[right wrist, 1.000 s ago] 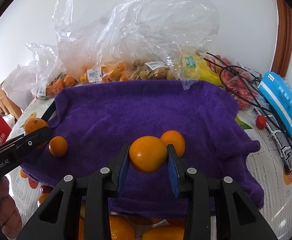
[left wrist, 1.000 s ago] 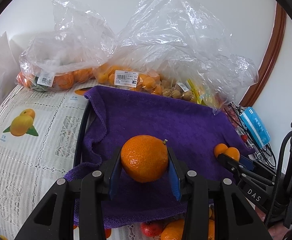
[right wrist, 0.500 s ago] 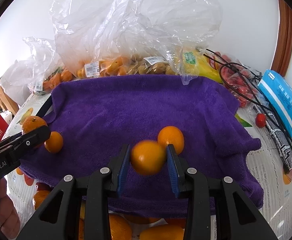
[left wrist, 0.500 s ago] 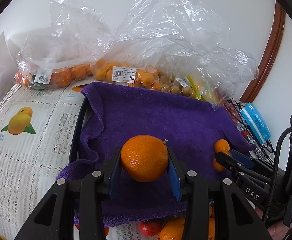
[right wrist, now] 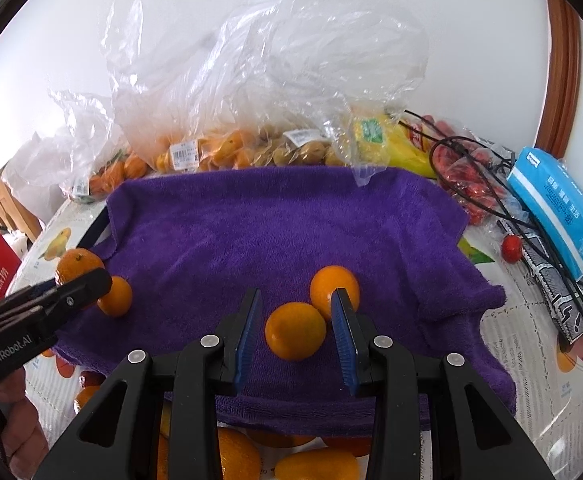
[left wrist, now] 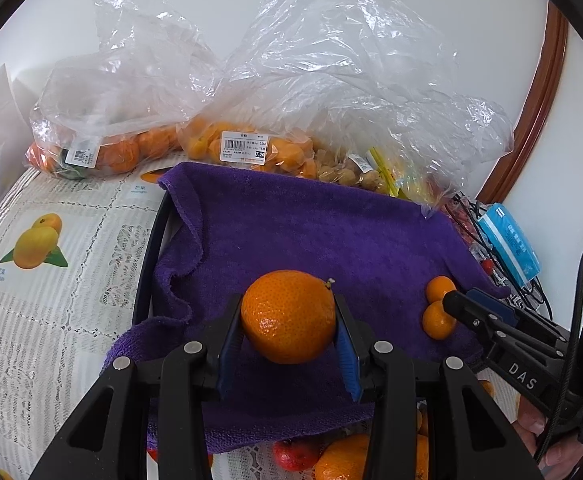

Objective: Organize fruits
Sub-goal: 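Open the right gripper to set its orange on the towel while the left gripper holds the large orange, then lower the large orange onto the towel and open the left gripper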

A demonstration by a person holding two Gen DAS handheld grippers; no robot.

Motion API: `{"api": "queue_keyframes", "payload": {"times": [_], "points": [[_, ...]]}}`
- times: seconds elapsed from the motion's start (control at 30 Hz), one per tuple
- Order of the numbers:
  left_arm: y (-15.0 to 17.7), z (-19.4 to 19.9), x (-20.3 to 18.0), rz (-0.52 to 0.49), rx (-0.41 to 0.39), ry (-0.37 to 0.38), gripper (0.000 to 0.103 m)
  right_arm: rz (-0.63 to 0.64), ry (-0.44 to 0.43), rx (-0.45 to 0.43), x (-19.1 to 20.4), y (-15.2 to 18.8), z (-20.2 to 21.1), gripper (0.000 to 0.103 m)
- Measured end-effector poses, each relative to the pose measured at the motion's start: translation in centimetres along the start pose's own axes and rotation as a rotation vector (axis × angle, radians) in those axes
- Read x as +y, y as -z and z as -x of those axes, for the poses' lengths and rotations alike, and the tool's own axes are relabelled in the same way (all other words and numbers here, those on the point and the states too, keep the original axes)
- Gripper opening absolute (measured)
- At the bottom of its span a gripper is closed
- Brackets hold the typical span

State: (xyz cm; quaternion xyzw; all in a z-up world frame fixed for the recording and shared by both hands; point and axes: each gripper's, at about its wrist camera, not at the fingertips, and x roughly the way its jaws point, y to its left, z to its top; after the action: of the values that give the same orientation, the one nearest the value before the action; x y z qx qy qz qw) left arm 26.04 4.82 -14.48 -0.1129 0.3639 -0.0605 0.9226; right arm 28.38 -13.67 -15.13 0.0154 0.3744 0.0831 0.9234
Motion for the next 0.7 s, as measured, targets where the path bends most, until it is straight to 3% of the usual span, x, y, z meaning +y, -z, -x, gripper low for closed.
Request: {"api": "queue_keyframes", "payload": {"times": [0.2,0.43,0.7], "points": [[0.0,0.3,-0.2,0.0,-0.017,-0.004,0.042,-0.015,-0.001,-0.005,-0.3,-0.1,0.1,0.036],[-0.3,1.5,-0.3,0.001,-0.071,0.013,0.061,-0.001,0.011,-0.003,-0.2,0.0,0.0,0.036],[-0.2,1.6,-0.6,-0.014,-0.081,0.009,0.064,-0.004,0.009,-0.008,-0.3,-0.1,0.1,0.036]]}}
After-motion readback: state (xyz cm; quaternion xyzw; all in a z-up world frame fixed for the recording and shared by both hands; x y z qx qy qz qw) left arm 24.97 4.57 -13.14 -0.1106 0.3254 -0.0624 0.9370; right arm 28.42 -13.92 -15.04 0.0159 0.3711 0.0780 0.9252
